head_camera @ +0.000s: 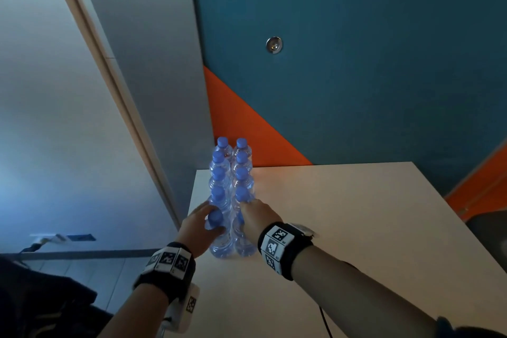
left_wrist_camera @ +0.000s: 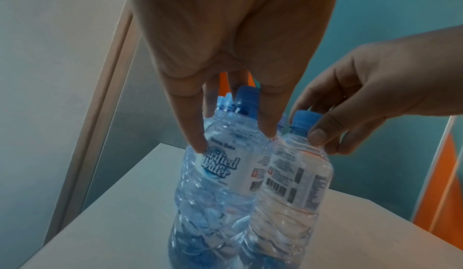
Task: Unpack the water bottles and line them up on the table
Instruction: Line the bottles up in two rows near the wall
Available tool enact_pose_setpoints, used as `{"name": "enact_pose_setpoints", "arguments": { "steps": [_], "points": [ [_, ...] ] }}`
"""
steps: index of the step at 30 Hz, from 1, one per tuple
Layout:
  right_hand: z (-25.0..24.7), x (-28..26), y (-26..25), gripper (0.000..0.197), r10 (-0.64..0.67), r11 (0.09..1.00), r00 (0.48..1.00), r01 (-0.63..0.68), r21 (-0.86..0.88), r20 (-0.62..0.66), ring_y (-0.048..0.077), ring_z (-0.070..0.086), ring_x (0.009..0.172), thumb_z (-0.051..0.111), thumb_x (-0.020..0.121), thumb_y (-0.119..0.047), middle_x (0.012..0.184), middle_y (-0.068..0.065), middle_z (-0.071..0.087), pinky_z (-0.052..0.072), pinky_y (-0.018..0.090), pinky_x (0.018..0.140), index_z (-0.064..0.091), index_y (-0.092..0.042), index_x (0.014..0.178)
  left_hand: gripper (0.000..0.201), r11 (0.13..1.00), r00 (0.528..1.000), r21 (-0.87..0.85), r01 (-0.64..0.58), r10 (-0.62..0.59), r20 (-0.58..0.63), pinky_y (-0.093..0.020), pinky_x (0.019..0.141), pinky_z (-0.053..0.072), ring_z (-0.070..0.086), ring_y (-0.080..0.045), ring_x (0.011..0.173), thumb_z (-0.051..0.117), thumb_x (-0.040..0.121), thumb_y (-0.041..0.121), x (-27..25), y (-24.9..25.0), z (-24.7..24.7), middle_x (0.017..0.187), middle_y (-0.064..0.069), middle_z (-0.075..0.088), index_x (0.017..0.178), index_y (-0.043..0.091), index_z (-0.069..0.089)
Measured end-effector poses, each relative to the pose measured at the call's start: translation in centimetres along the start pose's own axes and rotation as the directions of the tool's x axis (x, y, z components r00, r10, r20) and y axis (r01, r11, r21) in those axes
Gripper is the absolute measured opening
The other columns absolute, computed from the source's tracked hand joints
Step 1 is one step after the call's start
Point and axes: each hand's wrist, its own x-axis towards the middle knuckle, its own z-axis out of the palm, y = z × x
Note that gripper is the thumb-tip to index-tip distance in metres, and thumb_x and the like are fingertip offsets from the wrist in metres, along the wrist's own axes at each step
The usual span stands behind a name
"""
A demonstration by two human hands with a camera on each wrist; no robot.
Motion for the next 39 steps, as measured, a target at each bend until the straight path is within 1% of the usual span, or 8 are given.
{"name": "enact_pose_setpoints", "arguments": {
  "steps": [7,11,16,20,25,27,31,39],
  "points": [
    [-2.1,-3.5,1.6,0.044,-0.005,0.998,0.998,0.002,0.059,0.055,0.038,0.056,0.106,0.062,0.086,-0.023,0.12,0.02,0.053,0.046,0.04,0.084,0.042,-0.007,0.123,0.081,0.987,0.992,0.142,0.08,-0.064,-0.112,-0.052,0.105,0.036,0.04,-0.038,0.125,0.083,0.063,0.027,-2.4,2.3,-0.5,0.138,-0.021,0.038,0.129,0.013,0.04],
    [-5.7,-11.9,6.7,0.044,-0.044,0.996,0.99,0.055,-0.076,0.136,0.033,0.051,0.114,0.057,0.092,-0.024,0.128,0.017,0.052,0.044,0.038,0.089,0.044,-0.01,0.131,0.066,0.967,0.95,0.18,-0.181,0.219,-0.22,-0.056,0.093,0.045,0.05,-0.041,0.112,0.08,0.067,0.01,-9.0,8.5,1.9,0.126,-0.026,0.049,0.122,0.003,0.044],
    [-7.8,-25.3,14.6,0.032,0.122,0.979,0.968,-0.081,-0.186,0.219,0.029,0.055,0.109,0.052,0.094,-0.023,0.119,0.013,0.06,0.049,0.037,0.087,0.053,-0.011,0.124,0.044,0.927,0.918,-0.041,-0.372,0.374,0.132,-0.025,0.088,0.047,0.053,-0.006,0.107,0.064,0.074,0.043,-21.6,16.3,11.6,0.123,0.009,0.053,0.114,0.036,0.046],
    [-7.2,-34.4,20.5,0.035,0.281,0.951,0.943,-0.248,-0.183,0.181,0.022,0.049,0.118,0.049,0.096,-0.031,0.13,0.006,0.054,0.041,0.034,0.095,0.049,-0.018,0.129,0.057,0.913,0.808,-0.098,-0.396,0.397,0.435,-0.013,0.102,0.031,0.037,0.008,0.121,0.045,0.068,0.073,-28.2,19.6,21.4,0.129,0.03,0.034,0.119,0.05,0.035],
    [-4.5,-42.7,25.7,0.037,0.406,0.906,0.882,-0.354,-0.232,0.24,0.022,0.051,0.115,0.044,0.096,-0.035,0.128,0.005,0.051,0.04,0.032,0.092,0.048,-0.017,0.128,0.068,0.828,0.68,0.048,-0.559,0.424,0.599,-0.017,0.093,0.044,0.044,0.001,0.121,0.02,0.075,0.079,-32.3,23.1,29.6,0.138,0.016,0.038,0.128,0.038,0.034],
    [-2.9,-44.6,26.7,0.029,0.429,0.901,0.845,-0.375,-0.218,0.32,0.025,0.052,0.103,0.044,0.095,-0.033,0.112,0.004,0.051,0.04,0.033,0.083,0.051,-0.016,0.118,0.049,0.837,0.723,0.124,-0.533,0.374,0.581,-0.019,0.075,0.054,0.063,-0.007,0.102,0.017,0.088,0.062,-32.8,24.1,31.2,0.126,0.005,0.053,0.118,0.034,0.041],
    [-1.4,-45.5,27.4,0.004,0.392,0.92,0.849,-0.363,-0.149,0.354,0.022,0.039,0.082,0.045,0.093,-0.024,0.077,-0.008,0.029,0.034,0.025,0.063,0.042,-0.023,0.094,0.015,0.891,0.731,0.076,-0.448,0.316,0.605,-0.031,0.085,0.047,0.056,-0.029,0.103,0.045,0.083,0.027,-33.1,25.5,31.3,0.111,-0.01,0.059,0.096,0.021,0.051],
    [-1.5,-39.1,23.7,0.019,0.208,0.977,0.927,-0.184,-0.105,0.312,0.028,0.053,0.1,0.046,0.092,-0.018,0.103,0.006,0.047,0.039,0.031,0.077,0.056,-0.014,0.108,0.038,0.997,0.958,-0.026,-0.073,0.077,0.276,-0.024,0.088,0.051,0.059,-0.009,0.102,0.064,0.078,0.022,-31.4,19.8,21.7,0.115,0.009,0.061,0.112,0.032,0.052]
  ]
}}
